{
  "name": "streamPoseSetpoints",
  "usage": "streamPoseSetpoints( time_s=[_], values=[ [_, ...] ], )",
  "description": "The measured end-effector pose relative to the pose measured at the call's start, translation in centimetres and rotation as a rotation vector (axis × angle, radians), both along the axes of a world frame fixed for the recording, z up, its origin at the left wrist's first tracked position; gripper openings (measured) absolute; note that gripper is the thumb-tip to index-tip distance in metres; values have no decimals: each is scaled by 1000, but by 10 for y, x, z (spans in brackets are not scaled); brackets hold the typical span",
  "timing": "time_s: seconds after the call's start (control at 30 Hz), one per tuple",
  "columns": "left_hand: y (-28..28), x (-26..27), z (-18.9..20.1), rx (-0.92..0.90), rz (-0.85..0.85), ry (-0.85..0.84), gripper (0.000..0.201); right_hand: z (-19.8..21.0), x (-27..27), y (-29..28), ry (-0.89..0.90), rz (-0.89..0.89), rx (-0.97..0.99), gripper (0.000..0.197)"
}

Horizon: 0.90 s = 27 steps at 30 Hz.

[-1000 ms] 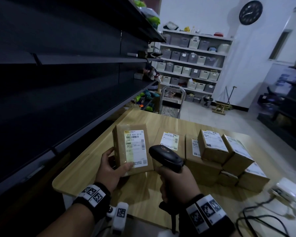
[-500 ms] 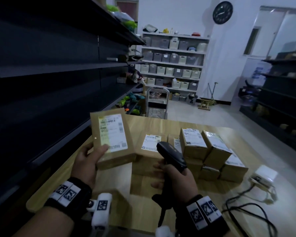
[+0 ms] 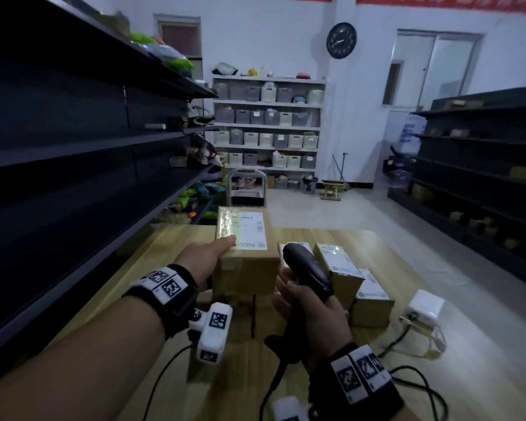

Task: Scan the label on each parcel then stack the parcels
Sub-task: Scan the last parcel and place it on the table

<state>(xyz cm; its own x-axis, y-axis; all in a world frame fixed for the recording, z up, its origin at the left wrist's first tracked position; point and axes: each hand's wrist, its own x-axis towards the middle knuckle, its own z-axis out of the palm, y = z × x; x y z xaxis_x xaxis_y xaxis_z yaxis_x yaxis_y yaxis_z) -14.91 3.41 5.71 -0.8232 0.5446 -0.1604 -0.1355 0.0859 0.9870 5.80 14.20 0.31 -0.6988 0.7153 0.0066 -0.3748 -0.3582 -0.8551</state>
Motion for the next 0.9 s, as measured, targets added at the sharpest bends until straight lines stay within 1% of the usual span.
streamPoseSetpoints(
  time_s=[0.07,0.13,0.23,0.27,0.33,0.37,0.43,0.47,0.57,0.67,0.73,0.8,0.9],
  values=[
    [13,1,-2,-53,17,24,49,0,2,9,-35,-15,14,26],
    [19,-2,-10,-126,53,62,51,-4,2,16,-63,-13,17,29],
    [21,-7,-23,-195,42,100,64,-11,2,23,-115,-14,0,31],
    [22,-9,-26,-202,34,105,67,-13,4,24,-120,-20,-7,31],
    [21,-8,-26,-210,24,113,65,-13,5,24,-132,-17,-14,33],
    [21,-6,-25,-207,21,119,66,-14,7,26,-134,-16,-13,31],
    [17,3,-18,-203,8,116,76,-14,13,25,-108,-17,-40,26],
    [14,10,-14,-186,21,129,75,-13,16,25,-87,-22,-63,25],
    [-2,42,-6,-146,148,267,54,-10,30,27,-76,-53,-96,24],
    [-19,82,-5,27,250,331,40,-10,47,31,-98,-84,-118,19],
    [-26,106,-10,98,221,356,28,-13,56,34,-63,-158,-149,11],
    [-26,126,-21,119,131,404,21,-19,66,43,-36,-219,-187,11],
    [-11,149,-46,33,-60,464,18,-29,84,64,-56,-285,-287,17]
  ],
)
